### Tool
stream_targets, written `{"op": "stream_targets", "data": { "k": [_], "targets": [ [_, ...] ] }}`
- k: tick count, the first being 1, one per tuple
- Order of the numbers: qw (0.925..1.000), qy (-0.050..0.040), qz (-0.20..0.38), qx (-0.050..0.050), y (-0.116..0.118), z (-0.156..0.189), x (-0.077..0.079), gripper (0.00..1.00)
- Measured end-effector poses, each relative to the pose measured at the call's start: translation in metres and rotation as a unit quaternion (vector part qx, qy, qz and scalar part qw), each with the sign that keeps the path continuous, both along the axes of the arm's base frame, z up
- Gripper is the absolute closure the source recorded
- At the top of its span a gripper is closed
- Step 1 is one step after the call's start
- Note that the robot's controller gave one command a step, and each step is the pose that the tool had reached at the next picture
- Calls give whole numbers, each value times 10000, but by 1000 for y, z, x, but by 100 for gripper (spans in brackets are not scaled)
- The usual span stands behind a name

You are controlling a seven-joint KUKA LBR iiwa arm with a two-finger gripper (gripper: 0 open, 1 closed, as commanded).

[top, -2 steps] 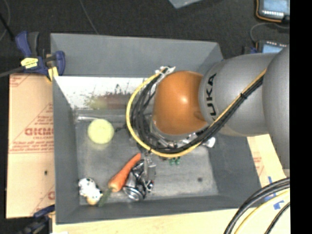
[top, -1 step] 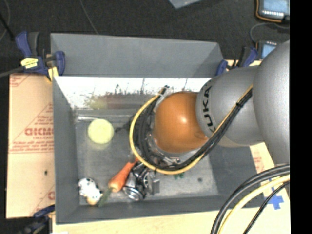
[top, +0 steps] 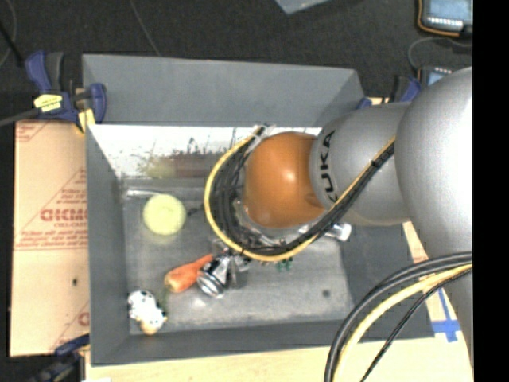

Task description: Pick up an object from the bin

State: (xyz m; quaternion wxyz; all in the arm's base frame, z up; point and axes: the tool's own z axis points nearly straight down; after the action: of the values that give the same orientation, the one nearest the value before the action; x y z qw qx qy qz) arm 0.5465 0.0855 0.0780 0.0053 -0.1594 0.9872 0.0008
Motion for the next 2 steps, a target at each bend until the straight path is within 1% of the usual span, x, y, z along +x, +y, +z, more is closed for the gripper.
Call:
{"op": "stream_targets", "data": {
  "k": [1, 2],
  "targets": [
    [10000, 1, -6, 1, 0, 0, 0, 100],
    [10000, 22, -5, -9, -1, 38, -5, 100]
  ]
}}
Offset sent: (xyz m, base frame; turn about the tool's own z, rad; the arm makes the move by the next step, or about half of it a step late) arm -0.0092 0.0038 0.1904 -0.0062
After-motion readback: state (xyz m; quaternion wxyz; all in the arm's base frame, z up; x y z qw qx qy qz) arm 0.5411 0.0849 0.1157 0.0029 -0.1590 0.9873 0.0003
